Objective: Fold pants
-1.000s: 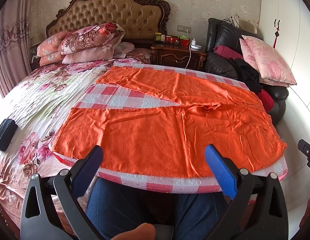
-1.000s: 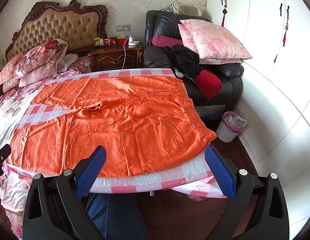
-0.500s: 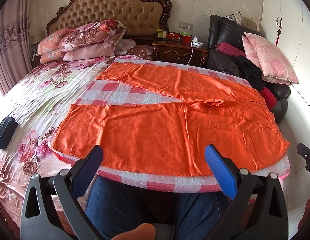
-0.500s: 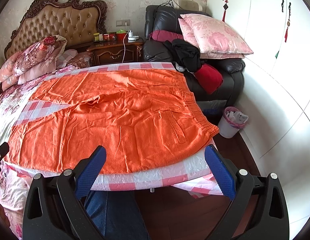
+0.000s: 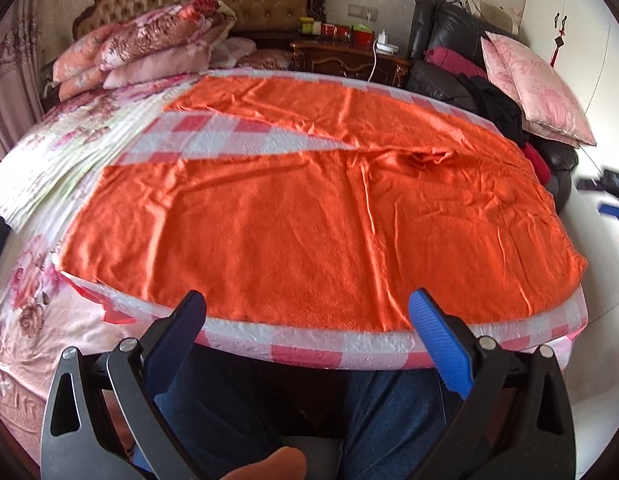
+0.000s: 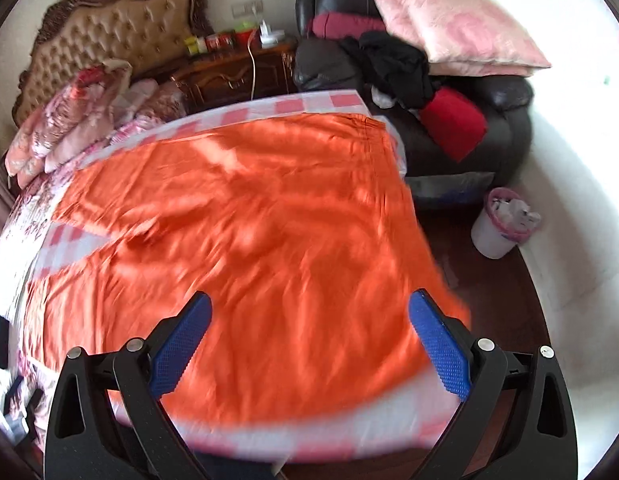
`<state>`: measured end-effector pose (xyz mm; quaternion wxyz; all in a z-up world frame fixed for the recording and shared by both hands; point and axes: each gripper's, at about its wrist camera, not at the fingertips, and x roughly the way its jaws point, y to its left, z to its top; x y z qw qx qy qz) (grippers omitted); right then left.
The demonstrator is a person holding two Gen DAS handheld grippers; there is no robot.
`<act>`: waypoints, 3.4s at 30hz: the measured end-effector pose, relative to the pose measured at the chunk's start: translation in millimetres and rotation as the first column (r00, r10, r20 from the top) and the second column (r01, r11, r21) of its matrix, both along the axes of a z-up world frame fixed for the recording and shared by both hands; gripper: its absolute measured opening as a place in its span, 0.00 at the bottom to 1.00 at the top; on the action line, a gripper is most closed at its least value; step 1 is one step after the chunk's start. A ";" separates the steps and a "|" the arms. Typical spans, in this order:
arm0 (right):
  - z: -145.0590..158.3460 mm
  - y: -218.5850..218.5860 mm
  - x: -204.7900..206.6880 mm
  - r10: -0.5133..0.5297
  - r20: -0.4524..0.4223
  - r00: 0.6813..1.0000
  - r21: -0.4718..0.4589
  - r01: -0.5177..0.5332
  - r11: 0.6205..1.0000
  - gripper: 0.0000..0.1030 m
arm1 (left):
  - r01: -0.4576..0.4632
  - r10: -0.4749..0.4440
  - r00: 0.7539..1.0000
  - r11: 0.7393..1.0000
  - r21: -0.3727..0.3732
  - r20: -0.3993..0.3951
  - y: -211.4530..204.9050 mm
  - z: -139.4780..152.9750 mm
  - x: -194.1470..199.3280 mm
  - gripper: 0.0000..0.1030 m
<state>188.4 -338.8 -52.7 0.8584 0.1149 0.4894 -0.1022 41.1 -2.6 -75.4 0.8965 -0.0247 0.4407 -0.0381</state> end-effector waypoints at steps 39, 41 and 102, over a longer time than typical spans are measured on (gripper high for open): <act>29.4 12.2 124.5 0.462 0.127 0.878 -0.120 -0.449 0.885 0.02 | -0.185 0.105 0.979 0.823 -0.536 -0.176 132.7 -3.7 286.0 0.81; 40.8 30.5 81.0 0.513 0.177 0.840 -0.111 -0.501 0.858 0.02 | -0.203 0.091 0.975 0.748 -0.632 -0.204 139.4 -10.4 317.5 0.80; -98.8 -39.5 -177.6 -0.213 0.128 0.969 0.606 0.093 0.790 0.64 | -0.337 0.237 0.941 0.641 -0.689 -0.240 213.3 -82.8 88.9 0.03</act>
